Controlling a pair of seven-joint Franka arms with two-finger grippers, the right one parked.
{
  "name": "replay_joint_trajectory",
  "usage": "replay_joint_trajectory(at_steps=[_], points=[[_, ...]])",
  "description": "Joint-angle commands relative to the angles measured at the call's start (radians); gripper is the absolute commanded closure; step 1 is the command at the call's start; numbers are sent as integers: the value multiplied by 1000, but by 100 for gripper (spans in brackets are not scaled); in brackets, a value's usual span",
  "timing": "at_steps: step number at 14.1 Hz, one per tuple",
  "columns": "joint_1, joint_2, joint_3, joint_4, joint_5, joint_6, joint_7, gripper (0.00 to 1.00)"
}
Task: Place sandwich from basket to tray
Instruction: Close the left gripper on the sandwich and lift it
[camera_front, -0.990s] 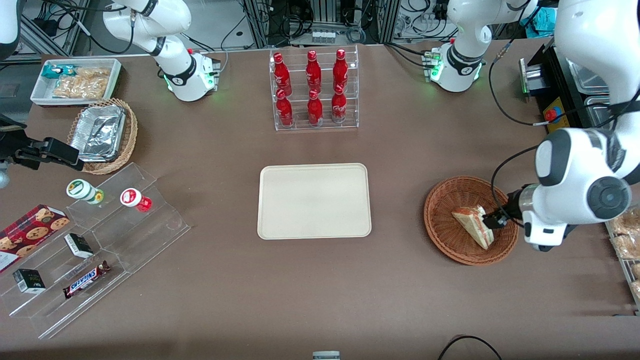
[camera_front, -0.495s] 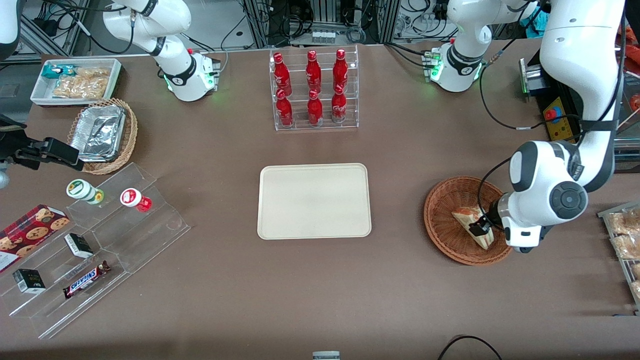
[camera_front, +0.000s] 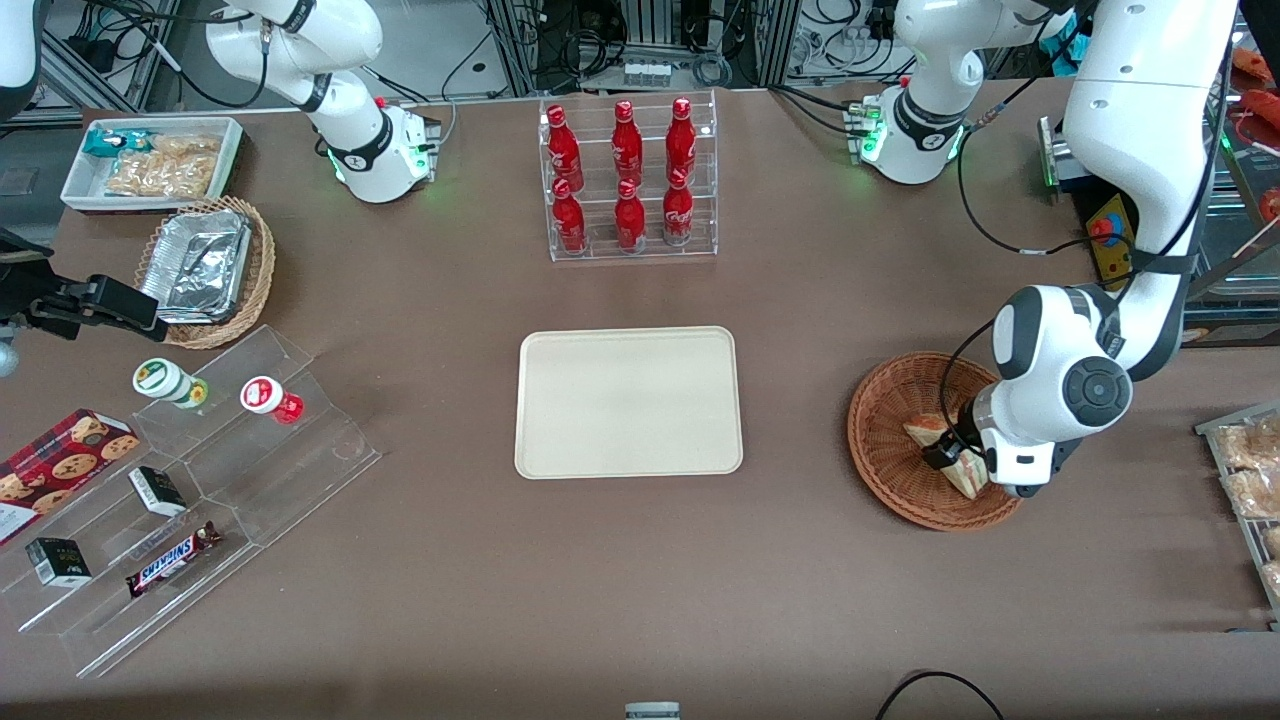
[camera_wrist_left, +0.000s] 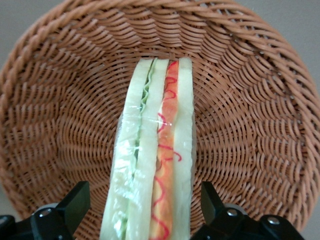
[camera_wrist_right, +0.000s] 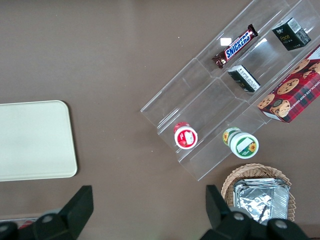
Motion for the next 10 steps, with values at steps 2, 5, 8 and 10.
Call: replay_joint_trajectory(at_steps=[2, 5, 8, 10], points=[[-3, 14, 0, -2, 23, 23, -22, 62], [-23, -14, -2, 16, 24, 9, -19, 77], [-87, -57, -2, 73, 26, -99, -19, 78], [-167, -60, -4, 165, 26, -245, -27, 78]])
